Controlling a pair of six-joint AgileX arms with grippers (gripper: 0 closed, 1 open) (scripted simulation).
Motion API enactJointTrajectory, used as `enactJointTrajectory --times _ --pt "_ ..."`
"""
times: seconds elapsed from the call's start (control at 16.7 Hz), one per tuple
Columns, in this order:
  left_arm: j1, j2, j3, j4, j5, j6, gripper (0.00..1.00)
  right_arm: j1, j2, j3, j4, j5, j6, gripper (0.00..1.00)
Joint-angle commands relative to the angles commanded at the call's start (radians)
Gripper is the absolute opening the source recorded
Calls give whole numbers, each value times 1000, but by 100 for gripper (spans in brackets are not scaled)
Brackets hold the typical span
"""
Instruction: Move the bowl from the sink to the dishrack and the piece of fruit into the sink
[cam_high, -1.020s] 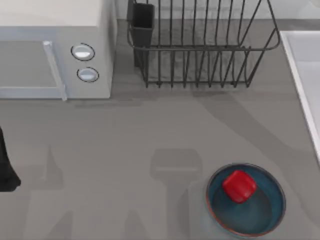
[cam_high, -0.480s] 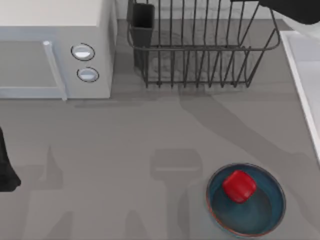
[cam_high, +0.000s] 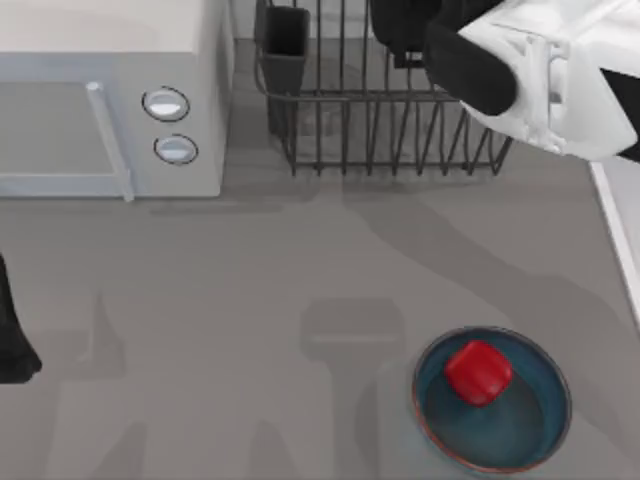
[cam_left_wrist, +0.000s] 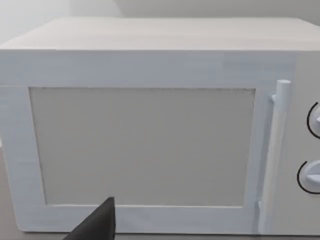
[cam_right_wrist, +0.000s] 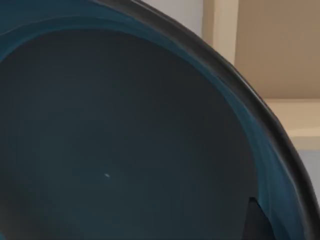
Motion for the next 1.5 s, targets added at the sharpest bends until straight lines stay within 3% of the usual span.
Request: enactJointTrajectory --times 0.36,0.72,1.5 --pt "0 0 0 0 0 0 100 -78 179 -169 359 -83 -3 0" --pt "0 0 0 0 0 0 100 -95 206 -201 409 -100 -5 0" --pt "0 0 0 0 0 0 100 -95 206 -201 409 -100 -5 98"
